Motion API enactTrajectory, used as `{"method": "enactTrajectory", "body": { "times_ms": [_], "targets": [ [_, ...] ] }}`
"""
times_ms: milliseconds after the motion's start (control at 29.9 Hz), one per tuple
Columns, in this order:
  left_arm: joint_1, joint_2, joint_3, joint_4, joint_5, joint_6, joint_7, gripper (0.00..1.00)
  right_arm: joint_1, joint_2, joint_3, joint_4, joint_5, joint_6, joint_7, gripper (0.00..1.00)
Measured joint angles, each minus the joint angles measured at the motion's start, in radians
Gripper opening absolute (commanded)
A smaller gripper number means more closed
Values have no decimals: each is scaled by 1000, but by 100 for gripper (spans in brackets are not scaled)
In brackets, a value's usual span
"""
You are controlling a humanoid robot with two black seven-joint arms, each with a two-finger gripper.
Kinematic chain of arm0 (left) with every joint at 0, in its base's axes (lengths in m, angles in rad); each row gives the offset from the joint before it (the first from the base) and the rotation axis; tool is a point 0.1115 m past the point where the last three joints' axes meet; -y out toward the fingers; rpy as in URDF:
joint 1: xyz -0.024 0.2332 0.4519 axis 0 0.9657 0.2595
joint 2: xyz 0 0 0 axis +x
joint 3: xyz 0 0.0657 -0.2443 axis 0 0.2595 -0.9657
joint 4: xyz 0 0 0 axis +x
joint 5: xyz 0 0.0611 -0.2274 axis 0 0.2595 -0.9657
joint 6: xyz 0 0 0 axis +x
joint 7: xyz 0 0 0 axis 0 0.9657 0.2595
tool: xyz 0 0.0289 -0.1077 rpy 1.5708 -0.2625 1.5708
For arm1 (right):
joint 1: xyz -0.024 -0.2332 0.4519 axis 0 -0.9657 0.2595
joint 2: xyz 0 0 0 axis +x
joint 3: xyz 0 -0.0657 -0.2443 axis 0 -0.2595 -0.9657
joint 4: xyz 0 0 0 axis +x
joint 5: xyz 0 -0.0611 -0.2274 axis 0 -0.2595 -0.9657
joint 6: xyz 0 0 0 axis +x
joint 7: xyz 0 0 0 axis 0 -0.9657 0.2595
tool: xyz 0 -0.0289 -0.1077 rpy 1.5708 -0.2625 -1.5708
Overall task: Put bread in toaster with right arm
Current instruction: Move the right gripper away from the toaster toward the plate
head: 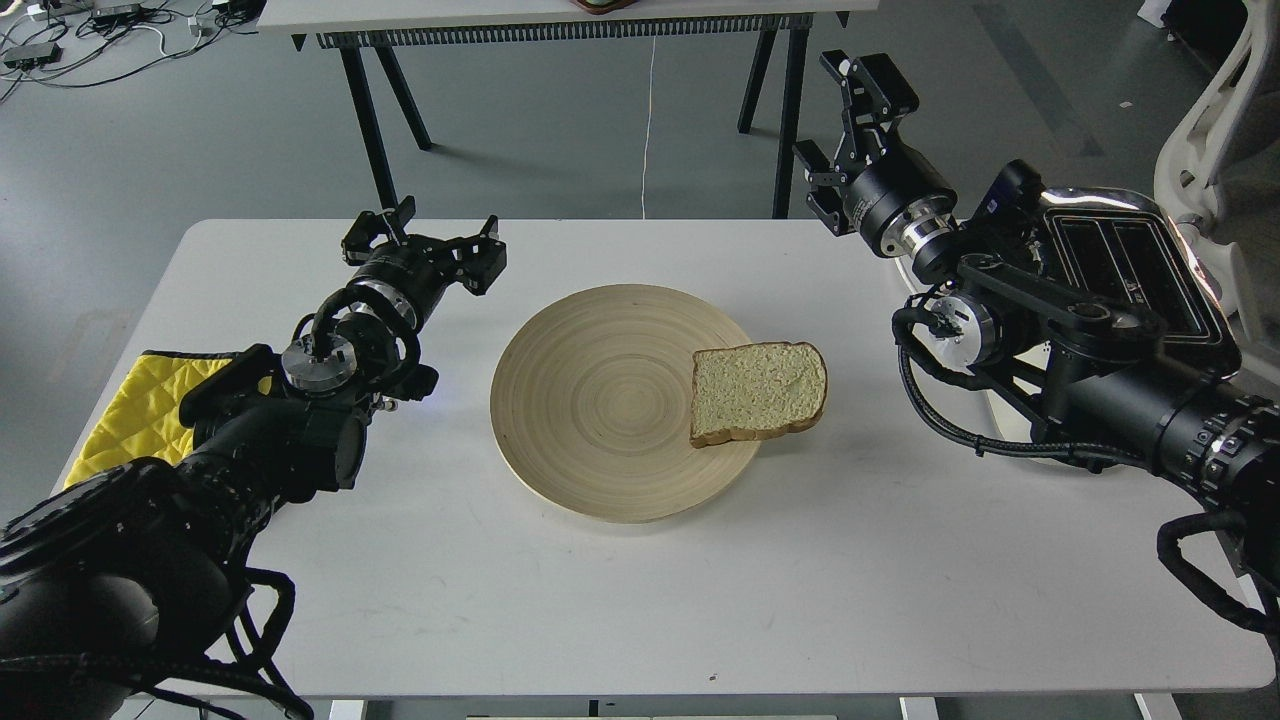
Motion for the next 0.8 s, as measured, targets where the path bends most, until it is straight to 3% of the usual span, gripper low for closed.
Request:
{"method": "enactTrajectory", "body": {
  "times_ms": [334, 802],
  "targets": [
    [0, -1, 0, -1, -1, 0, 0, 100, 10, -6, -169, 1, -8, -20, 3, 100],
    [0, -1, 0, -1, 0, 0, 0, 100, 2, -20, -308, 138, -6, -206, 9, 100]
  ]
}}
